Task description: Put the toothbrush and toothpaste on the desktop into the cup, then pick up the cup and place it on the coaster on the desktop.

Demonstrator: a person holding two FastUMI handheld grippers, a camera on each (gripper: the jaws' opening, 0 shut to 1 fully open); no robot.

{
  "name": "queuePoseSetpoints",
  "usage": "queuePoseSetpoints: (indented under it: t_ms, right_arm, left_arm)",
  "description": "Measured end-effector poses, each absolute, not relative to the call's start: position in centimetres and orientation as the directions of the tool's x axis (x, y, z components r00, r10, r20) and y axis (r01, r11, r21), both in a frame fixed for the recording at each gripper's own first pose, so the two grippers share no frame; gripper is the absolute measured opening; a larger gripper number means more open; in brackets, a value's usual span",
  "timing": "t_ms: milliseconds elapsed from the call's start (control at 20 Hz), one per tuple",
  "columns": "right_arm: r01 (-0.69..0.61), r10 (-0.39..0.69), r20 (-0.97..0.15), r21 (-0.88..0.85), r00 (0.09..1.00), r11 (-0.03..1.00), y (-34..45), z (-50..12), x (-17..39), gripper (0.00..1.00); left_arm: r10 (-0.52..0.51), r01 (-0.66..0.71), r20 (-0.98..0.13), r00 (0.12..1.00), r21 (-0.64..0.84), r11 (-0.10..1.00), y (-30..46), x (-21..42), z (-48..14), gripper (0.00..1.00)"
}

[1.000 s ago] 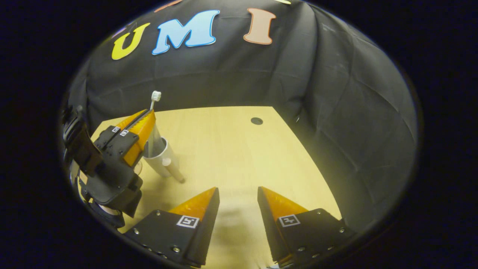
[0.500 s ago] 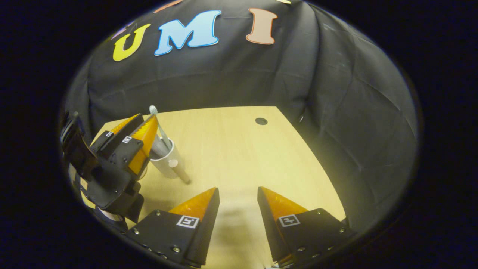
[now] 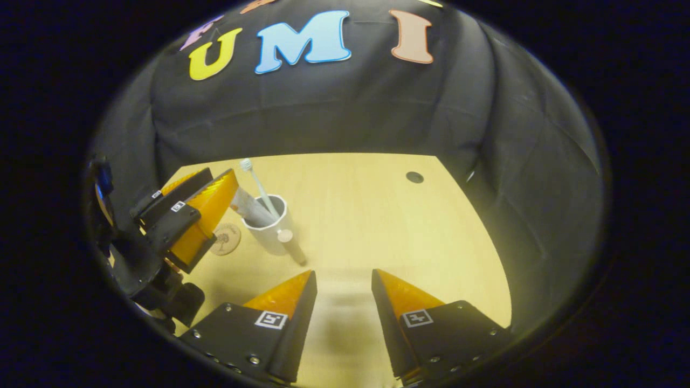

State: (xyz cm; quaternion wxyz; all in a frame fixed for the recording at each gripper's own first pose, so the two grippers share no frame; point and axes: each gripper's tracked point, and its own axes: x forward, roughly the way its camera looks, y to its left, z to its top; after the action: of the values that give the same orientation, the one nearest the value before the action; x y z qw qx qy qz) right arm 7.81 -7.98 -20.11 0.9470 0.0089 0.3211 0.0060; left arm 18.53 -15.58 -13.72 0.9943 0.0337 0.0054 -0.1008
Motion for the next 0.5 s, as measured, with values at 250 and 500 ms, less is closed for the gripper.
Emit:
queuePoseSetpoints:
  t_ms: [250, 500]
  right_arm:
    - [-0.167, 0.123, -0.624, -0.012, 0.771, 0.986, -6.0, -20.2, 9.7, 0.62]
    - [-0.31, 0.211, -0.654, -0.038, 0.727, 0.95, -3.5, -21.1, 11.1, 0.62]
  left_arm:
    - [-0.129, 0.13, -0.022, 0.991, 0.045, 0.99, -11.6, 16.6, -11.9, 0.65]
    - [-0.078, 0.079, -0.024, 0.997, 0.024, 0.997, -8.4, 13.8, -11.1, 0.64]
